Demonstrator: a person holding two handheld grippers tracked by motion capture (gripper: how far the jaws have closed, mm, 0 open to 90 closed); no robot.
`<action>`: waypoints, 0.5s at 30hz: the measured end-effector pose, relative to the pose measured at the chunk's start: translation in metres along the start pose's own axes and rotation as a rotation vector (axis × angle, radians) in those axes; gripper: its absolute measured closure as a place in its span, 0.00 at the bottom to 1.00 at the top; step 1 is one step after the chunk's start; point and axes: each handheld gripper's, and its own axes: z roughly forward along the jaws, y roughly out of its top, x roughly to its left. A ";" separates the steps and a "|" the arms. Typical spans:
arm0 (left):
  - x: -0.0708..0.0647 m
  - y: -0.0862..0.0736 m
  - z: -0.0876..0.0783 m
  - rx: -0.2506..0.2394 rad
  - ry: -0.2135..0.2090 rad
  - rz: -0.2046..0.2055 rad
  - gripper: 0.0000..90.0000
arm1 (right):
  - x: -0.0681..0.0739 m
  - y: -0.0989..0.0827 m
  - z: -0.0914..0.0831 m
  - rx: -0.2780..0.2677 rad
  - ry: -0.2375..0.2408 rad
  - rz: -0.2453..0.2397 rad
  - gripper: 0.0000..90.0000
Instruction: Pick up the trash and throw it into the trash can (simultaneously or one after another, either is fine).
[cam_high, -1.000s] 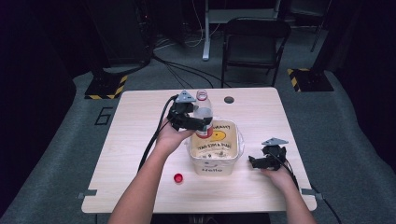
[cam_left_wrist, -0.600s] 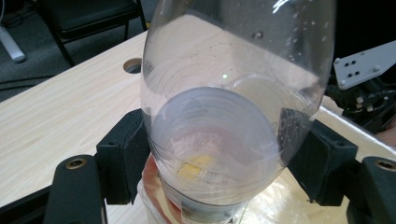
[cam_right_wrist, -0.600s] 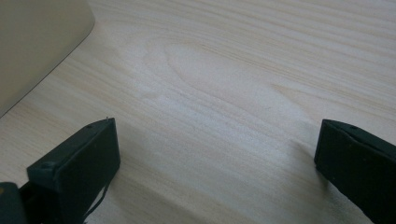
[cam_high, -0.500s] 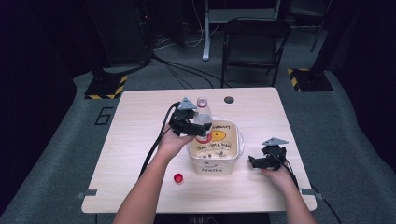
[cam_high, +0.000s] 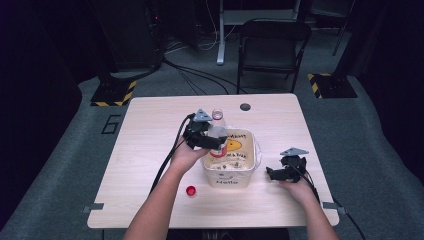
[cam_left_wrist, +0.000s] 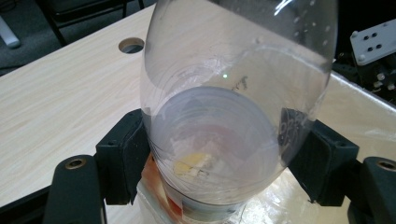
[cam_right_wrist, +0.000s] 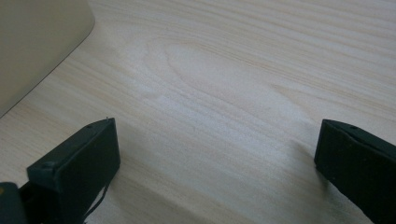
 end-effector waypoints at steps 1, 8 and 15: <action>0.000 0.000 0.000 0.012 0.002 0.005 0.30 | 0.000 0.000 0.000 0.000 0.001 -0.002 0.00; -0.004 -0.003 0.004 0.060 0.023 0.036 0.29 | 0.000 0.000 0.000 0.000 0.001 -0.002 0.00; -0.004 -0.005 0.004 0.063 0.016 0.039 0.29 | 0.000 0.000 0.000 0.001 0.001 -0.001 0.00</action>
